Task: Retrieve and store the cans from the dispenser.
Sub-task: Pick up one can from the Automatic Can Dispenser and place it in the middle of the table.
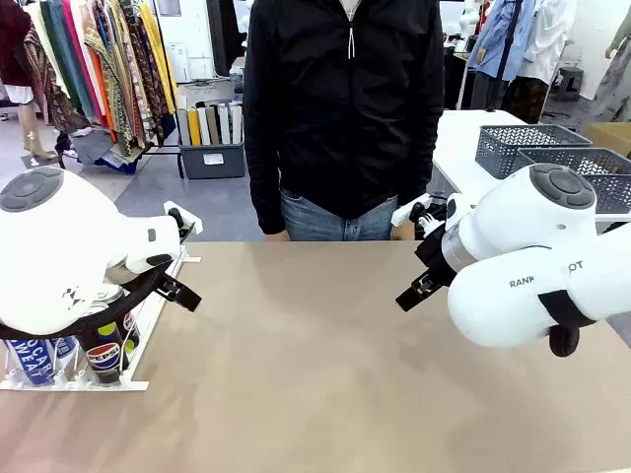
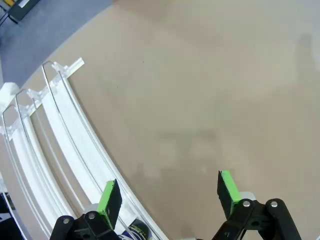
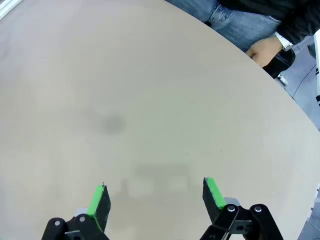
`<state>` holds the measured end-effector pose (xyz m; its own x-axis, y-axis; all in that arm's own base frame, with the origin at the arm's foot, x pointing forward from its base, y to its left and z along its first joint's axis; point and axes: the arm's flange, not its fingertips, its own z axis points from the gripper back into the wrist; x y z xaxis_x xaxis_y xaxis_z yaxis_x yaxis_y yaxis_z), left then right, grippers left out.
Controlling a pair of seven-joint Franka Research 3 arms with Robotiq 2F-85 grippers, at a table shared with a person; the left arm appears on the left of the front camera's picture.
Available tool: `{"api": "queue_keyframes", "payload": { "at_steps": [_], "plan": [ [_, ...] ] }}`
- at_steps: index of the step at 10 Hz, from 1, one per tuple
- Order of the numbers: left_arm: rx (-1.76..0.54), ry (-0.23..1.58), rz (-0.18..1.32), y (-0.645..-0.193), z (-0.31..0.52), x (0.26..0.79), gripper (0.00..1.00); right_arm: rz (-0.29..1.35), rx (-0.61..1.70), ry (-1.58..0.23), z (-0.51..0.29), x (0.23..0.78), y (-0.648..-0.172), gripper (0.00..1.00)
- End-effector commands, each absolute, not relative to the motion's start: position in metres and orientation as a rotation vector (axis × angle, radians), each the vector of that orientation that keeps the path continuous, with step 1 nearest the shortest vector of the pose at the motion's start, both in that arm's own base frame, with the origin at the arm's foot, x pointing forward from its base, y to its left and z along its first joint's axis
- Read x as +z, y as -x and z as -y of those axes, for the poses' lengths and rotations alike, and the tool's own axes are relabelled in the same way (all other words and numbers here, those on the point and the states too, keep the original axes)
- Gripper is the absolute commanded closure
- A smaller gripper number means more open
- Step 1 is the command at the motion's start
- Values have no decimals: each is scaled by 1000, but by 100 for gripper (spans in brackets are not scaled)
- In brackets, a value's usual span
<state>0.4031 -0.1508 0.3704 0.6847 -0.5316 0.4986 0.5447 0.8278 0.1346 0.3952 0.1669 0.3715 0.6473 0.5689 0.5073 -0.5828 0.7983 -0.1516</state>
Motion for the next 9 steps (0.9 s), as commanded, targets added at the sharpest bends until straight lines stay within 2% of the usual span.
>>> {"api": "queue_keyframes", "payload": {
  "at_steps": [1,9],
  "plan": [
    [-603,25,551,-403,151,371,0,568,655,-26,-167,372,-395,0],
    [-603,25,551,-403,151,371,0,568,655,-26,-167,372,-395,0]
  ]
}}
